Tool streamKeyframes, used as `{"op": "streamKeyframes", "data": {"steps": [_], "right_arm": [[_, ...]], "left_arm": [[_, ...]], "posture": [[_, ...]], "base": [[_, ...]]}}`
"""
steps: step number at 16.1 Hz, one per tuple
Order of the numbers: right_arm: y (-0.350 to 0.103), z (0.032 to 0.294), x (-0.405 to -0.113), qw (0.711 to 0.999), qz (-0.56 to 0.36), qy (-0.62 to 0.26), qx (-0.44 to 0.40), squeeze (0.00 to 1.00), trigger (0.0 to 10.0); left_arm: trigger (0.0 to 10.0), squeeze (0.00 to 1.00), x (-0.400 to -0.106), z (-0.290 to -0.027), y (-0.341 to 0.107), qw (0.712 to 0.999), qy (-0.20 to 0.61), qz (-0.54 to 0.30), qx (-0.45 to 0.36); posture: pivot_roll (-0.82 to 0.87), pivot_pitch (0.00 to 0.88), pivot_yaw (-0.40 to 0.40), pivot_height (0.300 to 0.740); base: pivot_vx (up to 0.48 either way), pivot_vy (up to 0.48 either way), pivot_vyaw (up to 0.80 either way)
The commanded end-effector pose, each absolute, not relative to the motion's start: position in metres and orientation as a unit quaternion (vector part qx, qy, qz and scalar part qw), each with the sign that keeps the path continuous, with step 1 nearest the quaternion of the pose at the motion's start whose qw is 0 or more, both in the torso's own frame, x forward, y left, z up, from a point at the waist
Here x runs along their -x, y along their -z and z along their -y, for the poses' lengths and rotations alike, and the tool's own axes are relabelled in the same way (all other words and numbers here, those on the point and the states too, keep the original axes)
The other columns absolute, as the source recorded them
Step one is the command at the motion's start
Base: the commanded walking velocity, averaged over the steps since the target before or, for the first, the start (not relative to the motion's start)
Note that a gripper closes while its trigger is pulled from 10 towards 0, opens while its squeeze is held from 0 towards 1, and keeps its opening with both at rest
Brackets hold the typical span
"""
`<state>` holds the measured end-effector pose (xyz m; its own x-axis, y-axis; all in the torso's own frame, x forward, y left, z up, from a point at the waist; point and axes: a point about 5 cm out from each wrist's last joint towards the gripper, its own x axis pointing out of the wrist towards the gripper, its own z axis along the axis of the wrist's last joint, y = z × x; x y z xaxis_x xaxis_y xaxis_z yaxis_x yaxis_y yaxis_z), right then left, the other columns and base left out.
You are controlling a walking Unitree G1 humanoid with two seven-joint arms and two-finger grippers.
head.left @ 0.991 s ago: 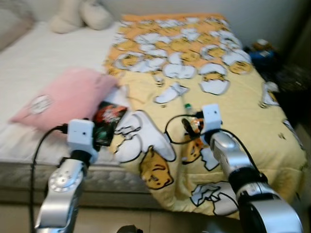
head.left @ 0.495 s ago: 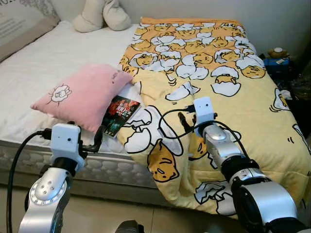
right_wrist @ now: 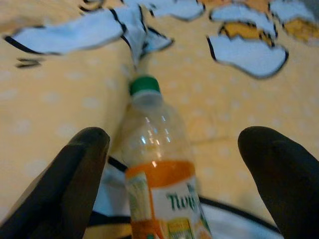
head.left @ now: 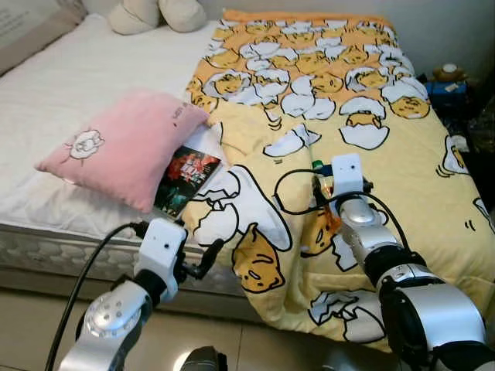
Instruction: Clean up the room
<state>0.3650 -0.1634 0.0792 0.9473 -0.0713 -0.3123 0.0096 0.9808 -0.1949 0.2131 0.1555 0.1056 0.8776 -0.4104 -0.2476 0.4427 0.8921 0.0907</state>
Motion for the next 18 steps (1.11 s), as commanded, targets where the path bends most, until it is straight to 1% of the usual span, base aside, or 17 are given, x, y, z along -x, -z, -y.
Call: {"op": "streamKeyframes", "data": {"steps": [1, 4, 6, 7, 12, 13, 14, 15, 18], "right_arm": [[-0.076, 0.165, -0.364, 0.981, -0.181, 0.024, 0.071, 0.00, 10.0], [-0.065, 0.170, -0.358, 0.974, -0.217, 0.027, 0.059, 0.00, 10.0], [-0.058, 0.173, -0.354, 0.969, -0.237, 0.023, 0.065, 0.00, 10.0], [-0.052, 0.174, -0.350, 0.965, -0.256, 0.018, 0.063, 0.00, 10.0], [-0.044, 0.172, -0.345, 0.954, -0.295, -0.003, 0.052, 0.00, 10.0], [-0.043, 0.172, -0.344, 0.953, -0.297, -0.004, 0.054, 0.00, 9.6], [-0.042, 0.173, -0.344, 0.952, -0.300, -0.001, 0.053, 0.00, 4.6], [-0.042, 0.174, -0.344, 0.953, -0.299, 0.003, 0.056, 0.00, 0.0], [-0.045, 0.172, -0.345, 0.956, -0.287, 0.001, 0.060, 0.00, 0.0]], "left_arm": [[10.0, 0.00, -0.211, -0.155, -0.109, 0.964, 0.229, -0.112, -0.080], [10.0, 0.00, -0.207, -0.152, -0.113, 0.958, 0.249, -0.117, -0.079], [10.0, 0.00, -0.201, -0.147, -0.116, 0.948, 0.286, -0.117, -0.072], [10.0, 0.00, -0.198, -0.147, -0.119, 0.939, 0.313, -0.117, -0.083], [10.0, 0.00, -0.199, -0.148, -0.125, 0.940, 0.308, -0.115, -0.089], [10.0, 0.00, -0.198, -0.148, -0.125, 0.940, 0.308, -0.115, -0.090], [10.0, 0.00, -0.198, -0.149, -0.126, 0.941, 0.305, -0.115, -0.091], [10.0, 0.00, -0.198, -0.150, -0.126, 0.942, 0.302, -0.115, -0.092], [10.0, 0.00, -0.199, -0.150, -0.126, 0.943, 0.298, -0.112, -0.096]], "posture": [[0.23, 0.060, 0.043, 0.710], [0.24, 0.079, 0.047, 0.710], [0.25, 0.090, 0.044, 0.710], [0.26, 0.098, 0.042, 0.710], [0.27, 0.108, 0.045, 0.710], [0.28, 0.110, 0.042, 0.710], [0.28, 0.111, 0.041, 0.710], [0.28, 0.111, 0.040, 0.710], [0.28, 0.109, 0.037, 0.710]], "base": [[0.000, 0.000, 0.00], [0.000, 0.000, 0.00], [0.000, 0.000, 0.00], [0.000, 0.000, 0.00], [0.000, 0.000, 0.00], [0.000, 0.000, 0.00], [0.000, 0.000, 0.00], [0.000, 0.000, 0.00], [0.000, 0.000, 0.00]]}}
